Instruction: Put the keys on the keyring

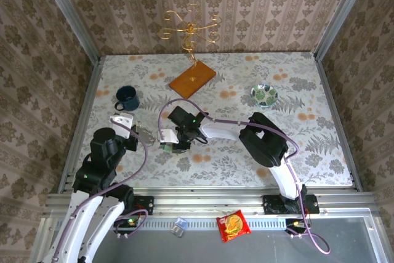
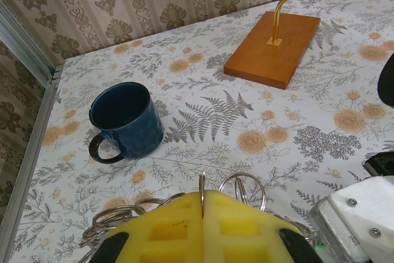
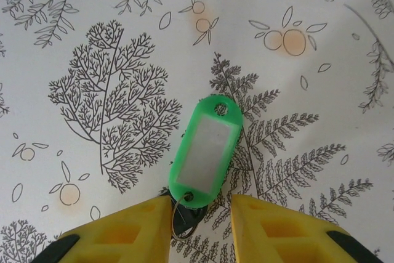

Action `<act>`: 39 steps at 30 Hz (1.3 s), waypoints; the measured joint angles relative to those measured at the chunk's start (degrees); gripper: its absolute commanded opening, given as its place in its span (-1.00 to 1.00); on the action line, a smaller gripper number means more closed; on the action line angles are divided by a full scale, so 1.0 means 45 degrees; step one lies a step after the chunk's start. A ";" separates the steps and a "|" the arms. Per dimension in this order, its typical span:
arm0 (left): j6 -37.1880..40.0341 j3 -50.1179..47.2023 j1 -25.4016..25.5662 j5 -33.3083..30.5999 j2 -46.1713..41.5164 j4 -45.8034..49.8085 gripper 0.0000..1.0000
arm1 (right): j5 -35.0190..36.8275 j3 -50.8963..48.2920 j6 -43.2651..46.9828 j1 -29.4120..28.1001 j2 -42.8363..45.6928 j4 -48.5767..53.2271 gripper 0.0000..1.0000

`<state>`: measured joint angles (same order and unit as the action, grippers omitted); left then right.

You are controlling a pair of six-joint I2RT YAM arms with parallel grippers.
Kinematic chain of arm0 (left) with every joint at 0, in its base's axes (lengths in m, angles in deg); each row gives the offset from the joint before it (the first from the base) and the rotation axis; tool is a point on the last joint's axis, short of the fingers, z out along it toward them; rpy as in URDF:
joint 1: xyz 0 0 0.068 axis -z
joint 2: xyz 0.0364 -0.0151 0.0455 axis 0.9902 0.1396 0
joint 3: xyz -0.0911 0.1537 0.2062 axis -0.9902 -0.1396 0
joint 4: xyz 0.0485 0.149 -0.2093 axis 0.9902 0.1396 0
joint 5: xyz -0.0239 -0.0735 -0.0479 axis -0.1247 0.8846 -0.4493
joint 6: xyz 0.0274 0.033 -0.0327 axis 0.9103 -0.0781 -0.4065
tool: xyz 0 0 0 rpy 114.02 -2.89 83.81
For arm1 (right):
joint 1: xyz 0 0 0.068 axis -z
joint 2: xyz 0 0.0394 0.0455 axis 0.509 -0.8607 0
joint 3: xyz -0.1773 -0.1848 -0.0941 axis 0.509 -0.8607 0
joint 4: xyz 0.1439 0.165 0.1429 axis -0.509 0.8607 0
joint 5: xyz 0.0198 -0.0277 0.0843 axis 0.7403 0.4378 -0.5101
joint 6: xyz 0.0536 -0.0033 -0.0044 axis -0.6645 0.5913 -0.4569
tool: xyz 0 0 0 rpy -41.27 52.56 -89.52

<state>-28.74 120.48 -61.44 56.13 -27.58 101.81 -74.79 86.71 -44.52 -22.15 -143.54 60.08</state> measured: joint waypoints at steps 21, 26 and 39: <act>0.0204 -0.0010 0.0000 0.1107 0.0005 -0.0282 -1.00 | 0.0539 -0.2909 -0.1933 -0.0063 0.2268 0.0316 -0.97; 0.0204 -0.0117 0.0015 0.1855 0.0330 -0.0738 -1.00 | 0.1044 -0.4799 -0.3551 -0.0063 0.4036 0.0272 -1.00; 0.0782 -0.0597 0.1972 0.3225 0.2404 -0.2482 -1.00 | 0.2001 -0.8344 -1.0185 -0.0058 0.7266 -0.0296 -1.00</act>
<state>-25.22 117.79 -52.57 70.64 -16.76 90.64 -65.79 49.16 -90.35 -22.41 -110.84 58.75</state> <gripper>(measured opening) 0.049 0.052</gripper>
